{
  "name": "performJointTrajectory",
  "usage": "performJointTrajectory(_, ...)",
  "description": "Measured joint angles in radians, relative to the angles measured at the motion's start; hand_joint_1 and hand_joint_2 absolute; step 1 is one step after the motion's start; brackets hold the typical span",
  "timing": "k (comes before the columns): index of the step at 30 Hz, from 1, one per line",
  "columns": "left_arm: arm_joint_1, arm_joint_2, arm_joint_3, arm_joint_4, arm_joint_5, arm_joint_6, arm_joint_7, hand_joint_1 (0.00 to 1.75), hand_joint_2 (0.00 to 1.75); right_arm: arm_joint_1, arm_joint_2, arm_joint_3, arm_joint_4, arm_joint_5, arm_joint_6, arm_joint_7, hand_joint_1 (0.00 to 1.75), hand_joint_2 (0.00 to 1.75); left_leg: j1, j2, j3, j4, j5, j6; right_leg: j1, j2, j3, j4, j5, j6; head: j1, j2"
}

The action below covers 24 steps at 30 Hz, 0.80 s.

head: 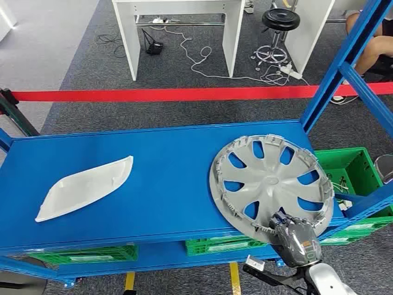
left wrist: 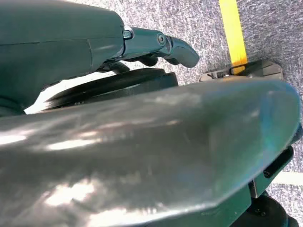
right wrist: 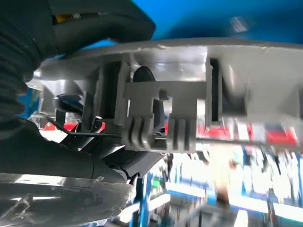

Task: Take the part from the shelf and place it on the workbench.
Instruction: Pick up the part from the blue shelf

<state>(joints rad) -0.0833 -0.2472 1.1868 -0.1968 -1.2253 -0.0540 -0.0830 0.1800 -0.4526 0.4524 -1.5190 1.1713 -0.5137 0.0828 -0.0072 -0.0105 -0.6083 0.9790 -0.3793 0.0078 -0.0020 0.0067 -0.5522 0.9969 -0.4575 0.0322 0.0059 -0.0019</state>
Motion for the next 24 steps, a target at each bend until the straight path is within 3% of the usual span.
performJointTrajectory(9,0.0,0.0,0.0,0.0,-0.014,0.001,-0.011,0.0,0.0,0.069,0.086,-0.065,-0.122,-0.172,-0.138,-0.193,1.75,1.75,0.0,0.0,-0.002,0.0,0.0,0.0,0.0,0.0,-0.004,0.0,-0.001,0.0,0.0,0.0)
performJointTrajectory(13,-0.001,-0.001,0.0,0.0,-0.017,0.001,-0.012,0.0,0.0,0.09,0.136,-0.1,-0.179,-0.26,-0.145,-0.273,1.75,1.75,0.0,0.0,-0.002,0.0,-0.001,-0.001,0.0,0.0,-0.004,0.0,-0.001,-0.001,0.0,0.0)
performJointTrajectory(20,-0.001,-0.002,0.0,0.0,-0.018,0.001,-0.012,0.0,0.0,0.103,0.168,-0.124,-0.21,-0.301,-0.143,-0.303,1.75,1.75,0.0,0.0,-0.002,0.0,-0.001,-0.001,0.0,0.0,-0.004,0.0,-0.002,-0.001,0.0,0.0)
performJointTrajectory(24,-0.001,-0.002,0.0,0.0,-0.019,0.001,-0.014,0.0,0.0,0.118,0.228,-0.175,-0.244,-0.417,-0.095,-0.386,1.75,1.75,0.0,0.0,-0.002,0.0,-0.001,-0.001,0.0,0.0,-0.004,0.0,-0.002,-0.001,0.0,0.0)
